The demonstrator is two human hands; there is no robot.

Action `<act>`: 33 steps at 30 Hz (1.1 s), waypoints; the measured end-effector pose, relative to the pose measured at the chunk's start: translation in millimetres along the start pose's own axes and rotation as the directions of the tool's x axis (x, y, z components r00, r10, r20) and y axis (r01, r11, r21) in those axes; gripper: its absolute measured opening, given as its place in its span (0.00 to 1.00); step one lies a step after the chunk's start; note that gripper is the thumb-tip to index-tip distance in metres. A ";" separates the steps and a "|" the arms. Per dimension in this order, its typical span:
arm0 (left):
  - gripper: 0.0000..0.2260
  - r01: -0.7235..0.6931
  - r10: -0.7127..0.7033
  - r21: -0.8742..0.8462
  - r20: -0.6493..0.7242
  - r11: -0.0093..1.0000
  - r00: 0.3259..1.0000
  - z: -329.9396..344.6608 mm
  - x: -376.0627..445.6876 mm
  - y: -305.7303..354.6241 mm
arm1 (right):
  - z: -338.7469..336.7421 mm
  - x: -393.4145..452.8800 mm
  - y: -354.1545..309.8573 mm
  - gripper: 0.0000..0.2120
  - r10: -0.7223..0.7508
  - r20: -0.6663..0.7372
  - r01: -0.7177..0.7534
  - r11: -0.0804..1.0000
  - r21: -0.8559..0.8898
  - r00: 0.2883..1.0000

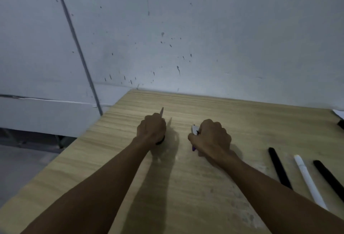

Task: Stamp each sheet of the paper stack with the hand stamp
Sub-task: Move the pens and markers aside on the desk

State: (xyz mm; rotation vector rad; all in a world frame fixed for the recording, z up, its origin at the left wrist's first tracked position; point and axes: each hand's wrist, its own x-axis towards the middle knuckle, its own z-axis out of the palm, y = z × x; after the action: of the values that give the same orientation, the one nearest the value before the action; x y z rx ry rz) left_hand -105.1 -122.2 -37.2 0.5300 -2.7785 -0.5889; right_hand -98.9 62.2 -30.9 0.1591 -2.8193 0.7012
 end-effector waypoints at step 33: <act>0.12 0.023 -0.013 0.240 -0.042 0.970 0.999 7.1 236.1 -102.4 | 145.0 181.8 -146.5 0.10 -0.244 0.127 0.217 0.957 0.195 0.962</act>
State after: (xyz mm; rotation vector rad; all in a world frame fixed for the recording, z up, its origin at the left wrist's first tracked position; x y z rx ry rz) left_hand -290.0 -301.0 -48.5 0.6093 -2.8256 -0.2411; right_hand -279.9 -144.2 -44.4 0.5862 -2.8065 0.9214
